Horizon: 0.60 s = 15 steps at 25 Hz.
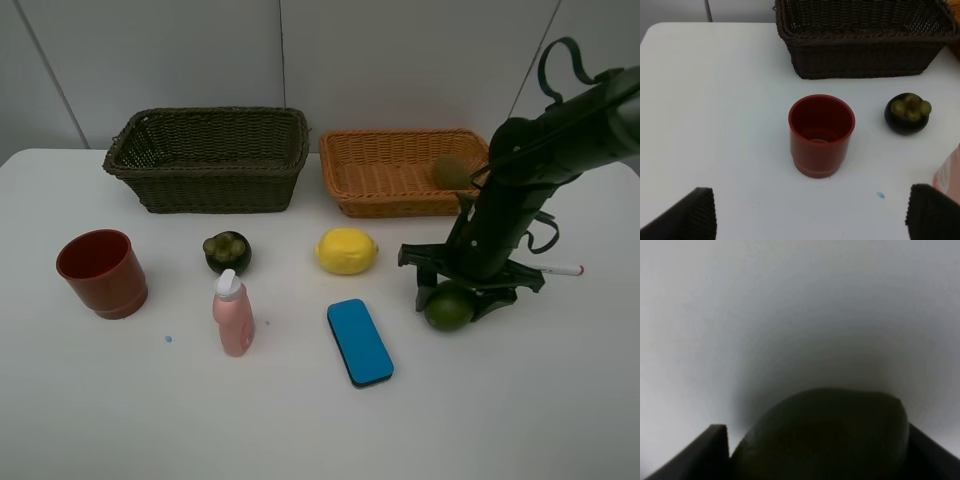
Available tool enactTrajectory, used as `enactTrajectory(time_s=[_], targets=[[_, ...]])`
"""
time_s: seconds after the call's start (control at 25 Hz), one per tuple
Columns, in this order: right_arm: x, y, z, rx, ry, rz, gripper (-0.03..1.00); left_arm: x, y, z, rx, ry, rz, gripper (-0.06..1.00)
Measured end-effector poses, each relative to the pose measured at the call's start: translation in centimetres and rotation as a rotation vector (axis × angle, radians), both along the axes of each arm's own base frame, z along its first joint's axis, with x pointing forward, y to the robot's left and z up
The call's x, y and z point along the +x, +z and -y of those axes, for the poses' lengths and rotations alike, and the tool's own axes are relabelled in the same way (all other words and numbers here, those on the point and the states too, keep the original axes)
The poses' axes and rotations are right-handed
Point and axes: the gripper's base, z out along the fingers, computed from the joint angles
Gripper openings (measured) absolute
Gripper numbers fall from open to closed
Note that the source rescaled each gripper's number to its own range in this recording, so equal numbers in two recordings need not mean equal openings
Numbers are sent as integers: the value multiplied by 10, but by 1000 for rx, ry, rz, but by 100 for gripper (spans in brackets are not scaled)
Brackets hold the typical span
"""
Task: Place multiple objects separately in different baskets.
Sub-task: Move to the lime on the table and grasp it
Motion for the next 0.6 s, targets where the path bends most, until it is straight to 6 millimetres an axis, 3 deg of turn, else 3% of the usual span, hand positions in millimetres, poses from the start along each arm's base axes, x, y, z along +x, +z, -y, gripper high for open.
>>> enactTrajectory(time_s=[0.32,0.6], targets=[[0,6,0,2,6,20,65,0,0,0,0,0,0,98],[2,56,4,10,47,175,65,0,0,0,0,0,0,98]])
